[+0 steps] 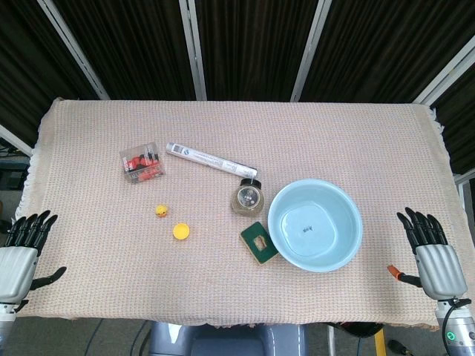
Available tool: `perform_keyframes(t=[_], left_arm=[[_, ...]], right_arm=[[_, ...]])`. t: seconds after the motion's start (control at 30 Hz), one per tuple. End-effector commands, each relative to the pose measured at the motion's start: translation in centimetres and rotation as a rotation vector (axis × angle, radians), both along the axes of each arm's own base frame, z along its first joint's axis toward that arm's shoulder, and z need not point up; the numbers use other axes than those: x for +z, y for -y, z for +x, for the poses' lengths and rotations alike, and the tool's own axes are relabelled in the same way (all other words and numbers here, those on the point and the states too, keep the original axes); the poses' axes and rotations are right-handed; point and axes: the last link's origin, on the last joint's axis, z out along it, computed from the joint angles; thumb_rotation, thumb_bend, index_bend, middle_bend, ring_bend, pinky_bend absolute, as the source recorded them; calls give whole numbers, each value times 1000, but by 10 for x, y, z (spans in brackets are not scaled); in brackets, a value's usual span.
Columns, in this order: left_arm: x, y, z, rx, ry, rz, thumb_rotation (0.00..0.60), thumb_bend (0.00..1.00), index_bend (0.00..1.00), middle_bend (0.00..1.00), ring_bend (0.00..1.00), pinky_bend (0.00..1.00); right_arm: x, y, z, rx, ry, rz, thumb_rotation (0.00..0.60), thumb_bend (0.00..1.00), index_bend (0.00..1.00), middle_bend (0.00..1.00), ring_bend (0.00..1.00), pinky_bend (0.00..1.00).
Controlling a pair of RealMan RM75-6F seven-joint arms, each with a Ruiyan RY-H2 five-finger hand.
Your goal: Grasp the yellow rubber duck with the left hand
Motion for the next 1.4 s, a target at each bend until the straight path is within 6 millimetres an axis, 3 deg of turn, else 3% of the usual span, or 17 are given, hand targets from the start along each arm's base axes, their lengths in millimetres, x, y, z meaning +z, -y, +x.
perform_keyframes(t=[0.03,0.73,0.97,1.03,1.13,1.4], left_arm=[[0,0,0,-1,0,-1,600,152,0,0,0,0],[-2,-2,1,4,0,-15,600,152,0,0,0,0],[-2,-19,10,-7,-2,-6,600,153,0,17,25,35],[-2,-31,15,-20,-20,-1,600,153,0,120,136,126],[-8,-56,25,-21,-36,-3,600,167,64,383,373,299],[-39,-113,63,-4,-42,-69,600,180,268,699,620,487]], right_arm=[[0,0,0,1,-1,1,600,48,24,0,0,31],[0,-1,0,-3,0,5,600,48,24,0,0,31],[-1,-2,0,-3,5,12,600,48,24,0,0,31],[-1,-2,1,0,5,15,600,49,24,0,0,31],[-1,-1,1,3,6,15,600,48,24,0,0,31],[-1,-1,0,-2,13,21,600,48,24,0,0,31]])
